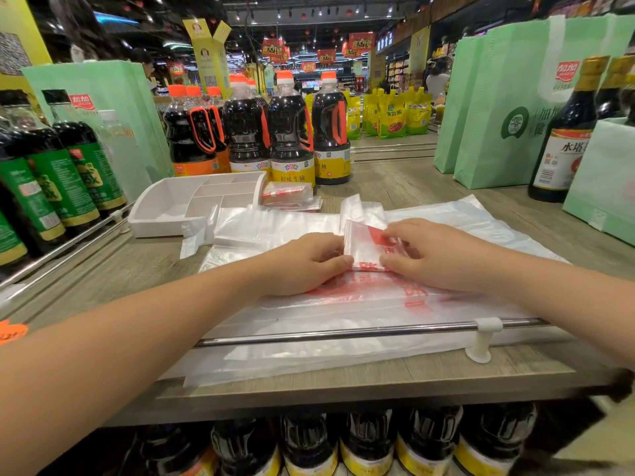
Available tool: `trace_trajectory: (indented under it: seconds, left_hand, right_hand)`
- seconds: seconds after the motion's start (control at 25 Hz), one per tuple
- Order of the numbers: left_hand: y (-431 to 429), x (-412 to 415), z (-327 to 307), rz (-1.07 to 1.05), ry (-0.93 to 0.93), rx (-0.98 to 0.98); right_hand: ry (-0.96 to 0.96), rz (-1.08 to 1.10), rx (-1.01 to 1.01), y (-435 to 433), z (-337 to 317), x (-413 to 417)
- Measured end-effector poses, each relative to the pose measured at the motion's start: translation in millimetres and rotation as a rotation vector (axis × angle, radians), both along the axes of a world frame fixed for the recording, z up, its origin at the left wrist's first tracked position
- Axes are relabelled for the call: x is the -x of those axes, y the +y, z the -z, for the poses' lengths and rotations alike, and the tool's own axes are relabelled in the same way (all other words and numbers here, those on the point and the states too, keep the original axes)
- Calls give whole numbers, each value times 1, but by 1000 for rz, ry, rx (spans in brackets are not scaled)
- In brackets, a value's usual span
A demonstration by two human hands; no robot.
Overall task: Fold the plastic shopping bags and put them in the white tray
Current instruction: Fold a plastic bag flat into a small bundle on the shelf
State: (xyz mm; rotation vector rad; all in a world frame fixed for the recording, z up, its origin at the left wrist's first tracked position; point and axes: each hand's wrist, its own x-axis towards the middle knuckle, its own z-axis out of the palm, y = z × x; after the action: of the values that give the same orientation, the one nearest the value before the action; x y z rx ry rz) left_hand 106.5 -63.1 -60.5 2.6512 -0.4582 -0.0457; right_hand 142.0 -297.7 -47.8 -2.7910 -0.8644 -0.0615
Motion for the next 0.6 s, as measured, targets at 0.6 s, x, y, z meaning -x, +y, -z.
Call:
trace_trajectory:
  seconds: [0.6]
  left_hand:
    - [10,11,-3,99,-73,-91]
  right_hand:
    - [129,-157,105,-16,-4,-1]
